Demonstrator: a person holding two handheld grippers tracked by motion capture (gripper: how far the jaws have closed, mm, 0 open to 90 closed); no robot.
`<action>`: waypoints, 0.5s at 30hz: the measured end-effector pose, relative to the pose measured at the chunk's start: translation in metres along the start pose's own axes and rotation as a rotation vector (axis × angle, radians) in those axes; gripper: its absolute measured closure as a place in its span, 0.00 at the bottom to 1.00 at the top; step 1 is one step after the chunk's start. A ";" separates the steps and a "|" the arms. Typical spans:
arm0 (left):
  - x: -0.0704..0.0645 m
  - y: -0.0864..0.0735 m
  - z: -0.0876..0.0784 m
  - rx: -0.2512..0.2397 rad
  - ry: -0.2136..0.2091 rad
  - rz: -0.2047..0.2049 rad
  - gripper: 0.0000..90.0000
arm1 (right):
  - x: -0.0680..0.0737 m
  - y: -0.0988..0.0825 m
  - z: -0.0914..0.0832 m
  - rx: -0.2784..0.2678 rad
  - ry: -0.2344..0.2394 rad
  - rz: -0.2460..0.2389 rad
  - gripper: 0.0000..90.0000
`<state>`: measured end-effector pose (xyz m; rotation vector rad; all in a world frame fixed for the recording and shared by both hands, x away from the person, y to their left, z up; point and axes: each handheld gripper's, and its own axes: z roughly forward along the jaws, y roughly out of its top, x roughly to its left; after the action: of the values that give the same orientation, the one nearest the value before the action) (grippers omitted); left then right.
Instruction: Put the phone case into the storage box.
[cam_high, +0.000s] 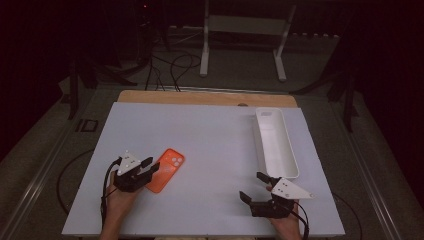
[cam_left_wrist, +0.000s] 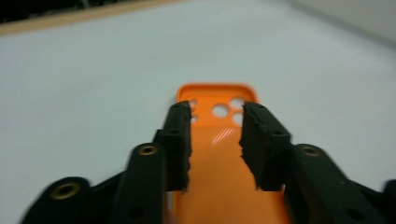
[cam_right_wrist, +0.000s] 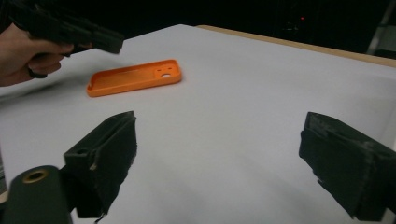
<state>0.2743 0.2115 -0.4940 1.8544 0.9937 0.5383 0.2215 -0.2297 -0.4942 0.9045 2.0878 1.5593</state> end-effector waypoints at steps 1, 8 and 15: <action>0.000 0.000 0.000 0.000 0.000 0.000 0.65 | 0.000 0.000 0.000 0.001 0.001 -0.002 0.13; -0.003 0.002 -0.022 -0.100 -0.015 -0.011 0.29 | -0.004 0.001 -0.003 -0.006 -0.001 0.001 0.13; -0.010 -0.002 -0.038 -0.103 -0.021 0.021 0.07 | -0.009 0.006 -0.006 -0.021 -0.005 -0.013 0.12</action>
<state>0.2405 0.2242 -0.4776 1.7776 0.9173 0.5711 0.2256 -0.2391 -0.4869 0.8844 2.0656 1.5681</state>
